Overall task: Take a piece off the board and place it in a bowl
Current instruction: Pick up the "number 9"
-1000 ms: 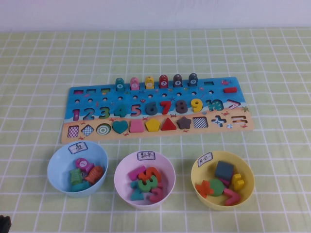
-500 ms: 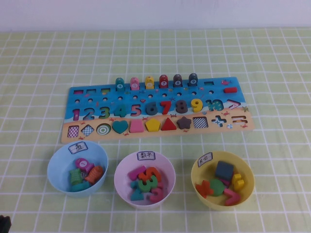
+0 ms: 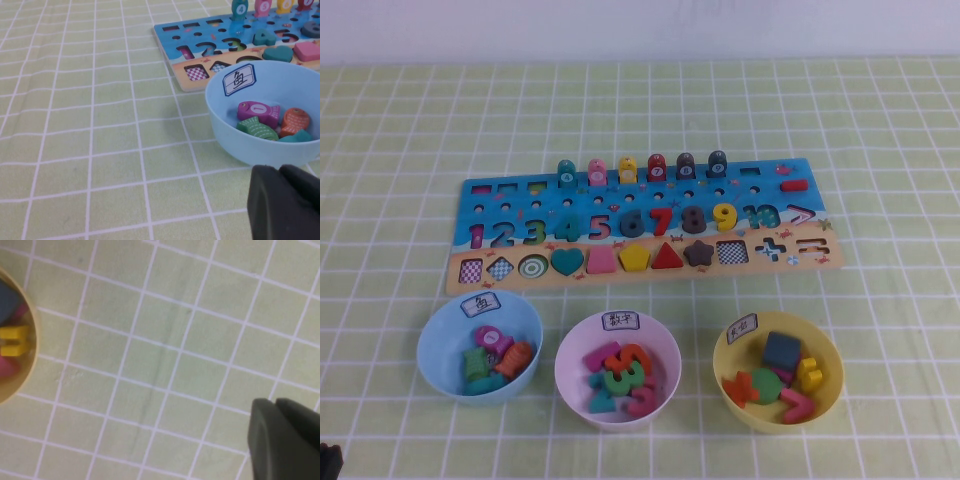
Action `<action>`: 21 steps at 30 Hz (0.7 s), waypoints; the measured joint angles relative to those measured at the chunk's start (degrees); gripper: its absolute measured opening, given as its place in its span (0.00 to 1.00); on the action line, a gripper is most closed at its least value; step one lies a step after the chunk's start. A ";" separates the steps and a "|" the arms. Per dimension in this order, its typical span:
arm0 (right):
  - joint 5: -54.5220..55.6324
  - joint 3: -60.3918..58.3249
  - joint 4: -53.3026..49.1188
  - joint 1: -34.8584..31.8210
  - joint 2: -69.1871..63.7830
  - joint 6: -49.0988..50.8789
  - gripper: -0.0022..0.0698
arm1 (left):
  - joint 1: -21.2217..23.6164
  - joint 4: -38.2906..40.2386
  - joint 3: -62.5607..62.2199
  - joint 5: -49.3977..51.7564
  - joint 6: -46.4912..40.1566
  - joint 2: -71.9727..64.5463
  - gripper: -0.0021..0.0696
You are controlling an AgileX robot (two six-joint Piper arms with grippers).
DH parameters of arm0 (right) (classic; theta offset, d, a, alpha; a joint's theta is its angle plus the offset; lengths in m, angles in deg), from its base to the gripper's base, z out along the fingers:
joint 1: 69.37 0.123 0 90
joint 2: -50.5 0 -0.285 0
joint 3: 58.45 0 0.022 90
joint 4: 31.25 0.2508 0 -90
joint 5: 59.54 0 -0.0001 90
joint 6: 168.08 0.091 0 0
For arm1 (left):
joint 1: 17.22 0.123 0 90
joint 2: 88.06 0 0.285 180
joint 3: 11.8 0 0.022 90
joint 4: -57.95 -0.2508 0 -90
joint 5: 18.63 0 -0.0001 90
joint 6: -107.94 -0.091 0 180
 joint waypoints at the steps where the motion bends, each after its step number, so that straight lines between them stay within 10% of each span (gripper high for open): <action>1: 0.00 0.49 -0.91 0.50 -0.71 0.00 0.01 | 0.00 0.00 0.00 0.00 0.00 0.00 0.02; 11: 0.00 3.41 -13.51 15.25 -10.80 4.81 0.01 | 0.00 0.00 0.00 0.00 0.00 0.00 0.02; 21: -0.15 18.11 -3.58 18.52 -18.37 -1.79 0.01 | 0.00 0.00 0.00 0.00 0.00 0.00 0.02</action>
